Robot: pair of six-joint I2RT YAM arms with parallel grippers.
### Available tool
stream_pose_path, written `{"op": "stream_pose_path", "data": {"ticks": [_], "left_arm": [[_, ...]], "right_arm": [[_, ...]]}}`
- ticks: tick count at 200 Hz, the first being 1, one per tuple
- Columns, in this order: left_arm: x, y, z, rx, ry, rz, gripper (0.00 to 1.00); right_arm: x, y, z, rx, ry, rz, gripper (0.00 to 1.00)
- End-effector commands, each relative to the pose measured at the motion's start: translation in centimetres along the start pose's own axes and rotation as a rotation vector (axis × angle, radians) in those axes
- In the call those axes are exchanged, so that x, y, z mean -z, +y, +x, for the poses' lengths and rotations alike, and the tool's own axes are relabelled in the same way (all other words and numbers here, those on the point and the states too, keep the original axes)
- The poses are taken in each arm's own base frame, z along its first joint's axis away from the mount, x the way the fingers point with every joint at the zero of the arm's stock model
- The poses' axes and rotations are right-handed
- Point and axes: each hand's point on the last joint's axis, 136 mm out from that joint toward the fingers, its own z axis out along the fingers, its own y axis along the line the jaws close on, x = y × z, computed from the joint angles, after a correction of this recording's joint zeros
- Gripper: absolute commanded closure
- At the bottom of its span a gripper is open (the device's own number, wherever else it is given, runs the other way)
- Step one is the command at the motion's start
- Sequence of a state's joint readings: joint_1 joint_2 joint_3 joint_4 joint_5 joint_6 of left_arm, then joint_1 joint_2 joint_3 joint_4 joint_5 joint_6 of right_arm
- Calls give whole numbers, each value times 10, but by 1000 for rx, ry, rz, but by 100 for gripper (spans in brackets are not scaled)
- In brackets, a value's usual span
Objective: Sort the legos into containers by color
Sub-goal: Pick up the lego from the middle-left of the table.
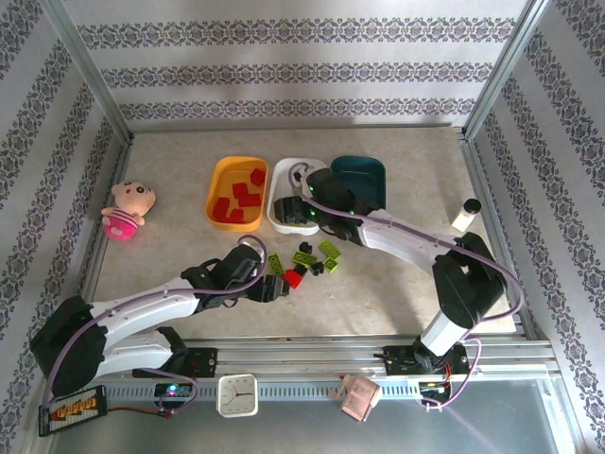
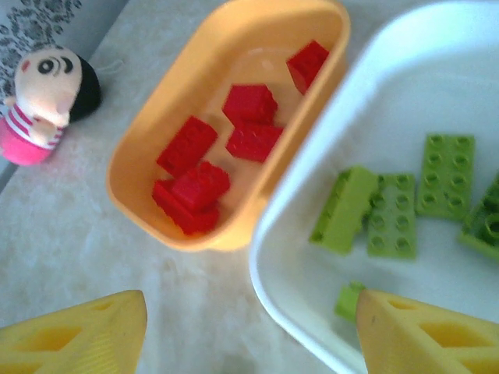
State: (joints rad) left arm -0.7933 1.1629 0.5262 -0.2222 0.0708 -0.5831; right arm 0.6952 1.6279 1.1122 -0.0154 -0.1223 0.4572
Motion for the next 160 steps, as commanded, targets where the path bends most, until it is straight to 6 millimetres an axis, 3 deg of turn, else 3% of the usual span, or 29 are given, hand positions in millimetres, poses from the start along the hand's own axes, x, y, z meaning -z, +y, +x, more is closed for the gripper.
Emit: {"op": "stream_pose_path", "data": {"ticks": [1,26,106,160], "left_arm": [[-4,-9,-13,2,-52,19,26],[-11,-6,-11,7,-41,0,27],[-33,12,4,-5,24,-92,34],[-33,7,-4,-13,0,-75,59]], "right_arm": [[17,-1,-1,-12,-45,-25,29],[30,-8,12,-14,-50,-16,29],[57,-14,7,-36,-110,-16,29],[59,-21,12,-53,-113,0,29]]}}
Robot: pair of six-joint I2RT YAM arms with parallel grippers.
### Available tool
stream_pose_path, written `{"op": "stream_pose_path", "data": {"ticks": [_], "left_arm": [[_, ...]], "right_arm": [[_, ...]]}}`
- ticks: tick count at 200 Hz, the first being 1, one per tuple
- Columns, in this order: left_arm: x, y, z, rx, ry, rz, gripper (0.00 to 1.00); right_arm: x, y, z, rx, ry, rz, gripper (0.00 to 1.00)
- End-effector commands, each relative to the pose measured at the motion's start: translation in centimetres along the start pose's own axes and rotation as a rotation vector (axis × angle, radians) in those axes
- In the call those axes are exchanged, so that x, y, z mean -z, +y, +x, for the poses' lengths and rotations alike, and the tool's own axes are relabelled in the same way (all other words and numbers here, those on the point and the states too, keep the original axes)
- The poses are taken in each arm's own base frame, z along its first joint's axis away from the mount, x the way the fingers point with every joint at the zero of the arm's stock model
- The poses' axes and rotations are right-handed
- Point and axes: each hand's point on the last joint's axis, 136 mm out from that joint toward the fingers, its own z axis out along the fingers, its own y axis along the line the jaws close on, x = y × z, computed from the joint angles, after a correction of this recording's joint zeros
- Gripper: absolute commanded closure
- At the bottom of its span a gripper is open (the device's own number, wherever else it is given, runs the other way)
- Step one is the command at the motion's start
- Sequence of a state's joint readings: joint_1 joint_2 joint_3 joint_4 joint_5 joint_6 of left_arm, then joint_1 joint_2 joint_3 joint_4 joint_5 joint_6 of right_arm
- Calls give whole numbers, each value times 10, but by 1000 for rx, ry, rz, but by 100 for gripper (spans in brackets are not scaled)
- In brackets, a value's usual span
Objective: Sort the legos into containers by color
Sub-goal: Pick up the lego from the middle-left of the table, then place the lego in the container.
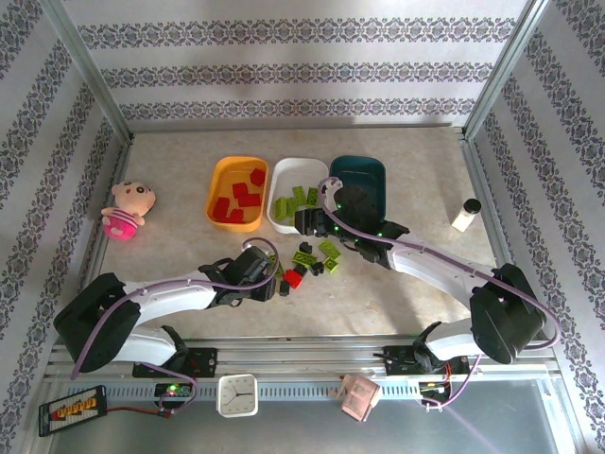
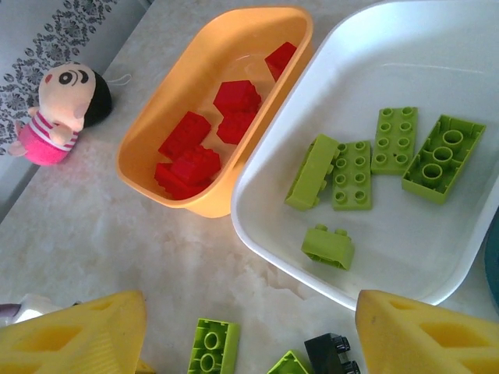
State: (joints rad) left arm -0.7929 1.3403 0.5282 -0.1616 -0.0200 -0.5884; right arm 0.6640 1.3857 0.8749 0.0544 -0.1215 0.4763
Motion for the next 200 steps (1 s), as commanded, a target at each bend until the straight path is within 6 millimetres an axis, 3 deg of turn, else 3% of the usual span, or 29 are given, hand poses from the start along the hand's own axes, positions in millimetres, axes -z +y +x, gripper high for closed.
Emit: {"op": "stream_pose_path", "data": {"ticks": [1,22,50,70,95,117,145,179,200], "left_arm": [[2,-19,-14,-12,-46,64,60],[11,-26,-20,-9,-55,94,71],[31,-46,-38,-21,-88,155,74],[42,-72,-64,-53,-115,210,73],[45,-109,-113,-115,-166,259,73],[32,-138,-162,-137,-185,296,74],[1,-154,-219,-138,-189,300,74],[-35,-167,-263,-118,-166,296,74],[-58,-172,-279,-88,-155,310,74]], "right_arm": [[7,-6,-4,-27,-33,12,29],[12,-16,5,-43,-36,45,29],[28,-37,17,-69,-56,112,29],[46,-57,27,-78,-87,187,29],[71,-76,37,-97,-132,256,29],[92,-83,43,-115,-178,275,29],[109,-86,49,-124,-204,273,29],[116,-86,56,-124,-192,268,29],[116,-86,58,-127,-192,264,29]]}}
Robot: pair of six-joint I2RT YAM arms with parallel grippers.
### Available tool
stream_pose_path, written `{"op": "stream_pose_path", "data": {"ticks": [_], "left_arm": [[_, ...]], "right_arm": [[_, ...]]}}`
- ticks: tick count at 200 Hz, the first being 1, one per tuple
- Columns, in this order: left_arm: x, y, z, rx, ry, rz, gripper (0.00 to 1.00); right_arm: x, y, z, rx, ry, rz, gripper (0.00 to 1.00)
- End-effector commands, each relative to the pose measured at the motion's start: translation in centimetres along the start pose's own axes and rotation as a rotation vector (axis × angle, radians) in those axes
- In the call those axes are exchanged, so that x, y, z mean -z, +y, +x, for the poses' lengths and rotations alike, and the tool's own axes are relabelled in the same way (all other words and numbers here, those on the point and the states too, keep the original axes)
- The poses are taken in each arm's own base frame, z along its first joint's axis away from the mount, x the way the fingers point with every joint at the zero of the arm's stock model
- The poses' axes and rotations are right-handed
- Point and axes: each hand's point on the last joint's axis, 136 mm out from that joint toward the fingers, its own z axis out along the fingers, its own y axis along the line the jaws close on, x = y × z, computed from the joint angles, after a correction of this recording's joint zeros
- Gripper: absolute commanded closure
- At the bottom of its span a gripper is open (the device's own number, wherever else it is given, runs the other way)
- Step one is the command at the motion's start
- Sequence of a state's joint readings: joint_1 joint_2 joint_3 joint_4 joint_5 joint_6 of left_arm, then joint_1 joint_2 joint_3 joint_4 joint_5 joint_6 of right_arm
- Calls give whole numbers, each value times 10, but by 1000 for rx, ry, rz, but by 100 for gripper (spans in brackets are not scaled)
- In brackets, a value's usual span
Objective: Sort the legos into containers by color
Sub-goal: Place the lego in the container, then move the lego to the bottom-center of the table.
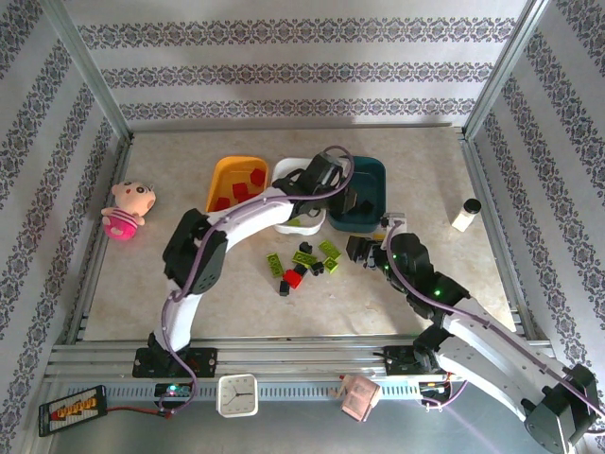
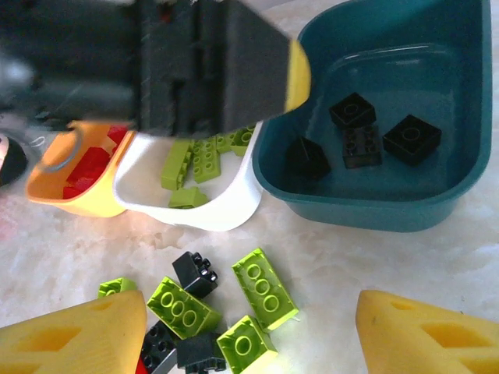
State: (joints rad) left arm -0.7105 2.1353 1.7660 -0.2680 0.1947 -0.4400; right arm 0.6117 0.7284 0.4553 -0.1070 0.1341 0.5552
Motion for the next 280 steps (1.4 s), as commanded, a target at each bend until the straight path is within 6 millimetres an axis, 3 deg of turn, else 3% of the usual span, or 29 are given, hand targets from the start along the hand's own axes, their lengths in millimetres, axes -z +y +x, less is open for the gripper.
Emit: {"op": "stream_pose_path", "data": {"ticks": [1,22,41,76,107,131,154,188,223,244,280], "left_arm": [[-16,6,0,12,63,6,74],[-38,1,-6,24,85,35,73],[-49,-3,-10,44,79,61,61],[-45,-12,-21,59,50,97,41],[-17,-23,-39,53,-10,134,29],[22,-34,-48,50,-82,179,23],[62,-38,-43,47,-143,209,18],[114,-28,-7,78,-199,231,12],[154,-1,53,107,-189,189,5],[177,17,86,129,-188,146,0],[217,51,133,183,-246,68,0]], "right_arm": [[1,-13,11,-15,23,43,29],[0,-14,12,-14,29,50,29],[-1,-14,14,-13,38,49,28],[-2,-12,16,-17,48,39,27],[-4,-10,19,-21,62,28,26],[-7,-6,20,-23,75,10,26],[-11,-1,23,-20,97,-11,26],[-19,6,31,-16,137,-37,26],[-27,19,44,21,195,-68,26],[-32,31,58,66,249,-92,26],[-41,54,93,147,380,-135,26]]}}
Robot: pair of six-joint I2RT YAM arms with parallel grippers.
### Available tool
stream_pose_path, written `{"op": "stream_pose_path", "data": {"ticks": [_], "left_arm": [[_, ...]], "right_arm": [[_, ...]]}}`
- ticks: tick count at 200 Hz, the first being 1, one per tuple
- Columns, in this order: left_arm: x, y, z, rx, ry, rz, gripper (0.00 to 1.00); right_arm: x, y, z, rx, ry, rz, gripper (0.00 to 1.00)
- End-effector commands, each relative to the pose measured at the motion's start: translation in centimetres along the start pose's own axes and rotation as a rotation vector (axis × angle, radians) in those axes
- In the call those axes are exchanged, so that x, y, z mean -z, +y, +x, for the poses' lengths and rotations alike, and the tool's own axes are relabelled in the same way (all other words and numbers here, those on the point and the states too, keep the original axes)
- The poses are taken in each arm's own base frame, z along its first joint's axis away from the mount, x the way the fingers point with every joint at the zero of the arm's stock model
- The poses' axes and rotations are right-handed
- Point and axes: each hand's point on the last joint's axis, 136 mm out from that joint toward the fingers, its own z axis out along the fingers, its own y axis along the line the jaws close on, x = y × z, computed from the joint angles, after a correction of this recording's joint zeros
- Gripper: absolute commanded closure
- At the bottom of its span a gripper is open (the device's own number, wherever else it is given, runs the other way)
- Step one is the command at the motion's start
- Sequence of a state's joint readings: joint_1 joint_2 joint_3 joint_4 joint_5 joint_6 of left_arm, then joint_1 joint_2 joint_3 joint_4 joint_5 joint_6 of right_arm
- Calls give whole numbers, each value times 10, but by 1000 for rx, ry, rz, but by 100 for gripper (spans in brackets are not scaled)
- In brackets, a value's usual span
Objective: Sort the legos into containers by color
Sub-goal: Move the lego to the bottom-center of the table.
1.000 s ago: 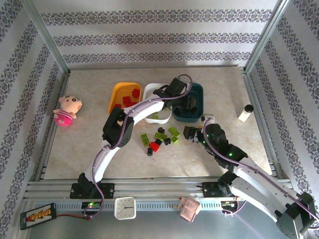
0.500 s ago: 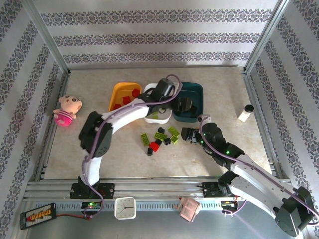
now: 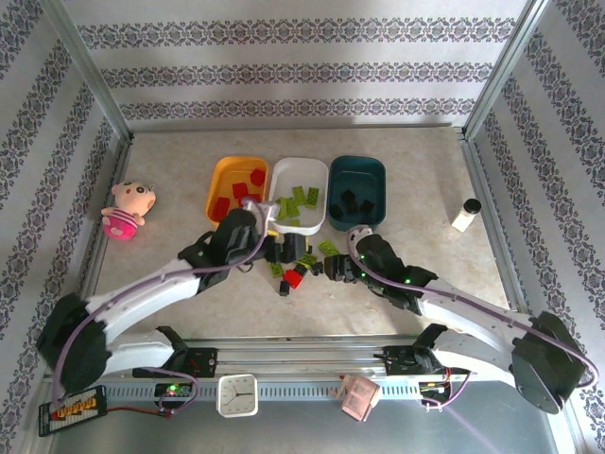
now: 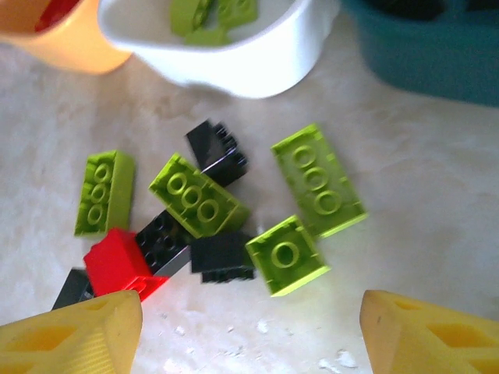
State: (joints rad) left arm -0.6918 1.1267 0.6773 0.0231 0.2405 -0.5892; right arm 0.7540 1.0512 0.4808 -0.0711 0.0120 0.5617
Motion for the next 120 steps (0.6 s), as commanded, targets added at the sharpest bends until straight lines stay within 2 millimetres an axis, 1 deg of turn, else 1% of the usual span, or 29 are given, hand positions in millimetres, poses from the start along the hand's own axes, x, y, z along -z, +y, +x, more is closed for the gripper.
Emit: {"op": "stream_pose_path", "data": {"ticks": [1,15,32,44,59,66,81,106,120], "left_arm": [[27,21,6,46,-86,-62,0],[43,34,19,67,-113,-89,0],[58,49,34,84,-137,-122,0],[66,60,44,99,-142,-153,0],[74,69,55,113,-142,-175,0],[76,73,58,121,-145,-184,0],[81,77,64,127,-148,-191,0],[87,83,66,129,-159,-215,0],[89,84,65,125,-163,-223,0]], "right_arm": [[-7,25,3,66,41,-59,26],[-13,33,13,91,85,-70,26],[-21,36,24,112,124,-57,27],[-25,37,28,124,141,-46,27],[-29,45,33,141,164,-63,28],[-31,51,35,152,178,-78,28],[-32,70,42,205,200,-125,28],[-36,103,55,298,246,-188,27],[-41,113,63,333,276,-199,27]]}}
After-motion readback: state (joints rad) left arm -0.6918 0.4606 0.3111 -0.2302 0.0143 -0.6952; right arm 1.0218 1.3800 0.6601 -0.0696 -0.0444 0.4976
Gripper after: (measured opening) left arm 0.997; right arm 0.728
